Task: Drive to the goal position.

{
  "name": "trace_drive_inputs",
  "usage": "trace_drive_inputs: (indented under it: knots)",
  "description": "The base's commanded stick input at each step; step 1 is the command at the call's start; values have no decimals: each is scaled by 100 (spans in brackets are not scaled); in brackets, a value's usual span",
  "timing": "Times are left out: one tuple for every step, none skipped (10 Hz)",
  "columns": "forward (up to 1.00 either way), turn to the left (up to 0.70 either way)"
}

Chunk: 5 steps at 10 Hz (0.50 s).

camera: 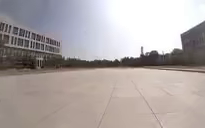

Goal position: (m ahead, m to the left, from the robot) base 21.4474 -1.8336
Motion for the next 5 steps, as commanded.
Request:
trace_drive_inputs:
  knots:
    - [70, 0]
    - [70, 0]
    - [70, 0]
    - [70, 0]
    - [70, 0]
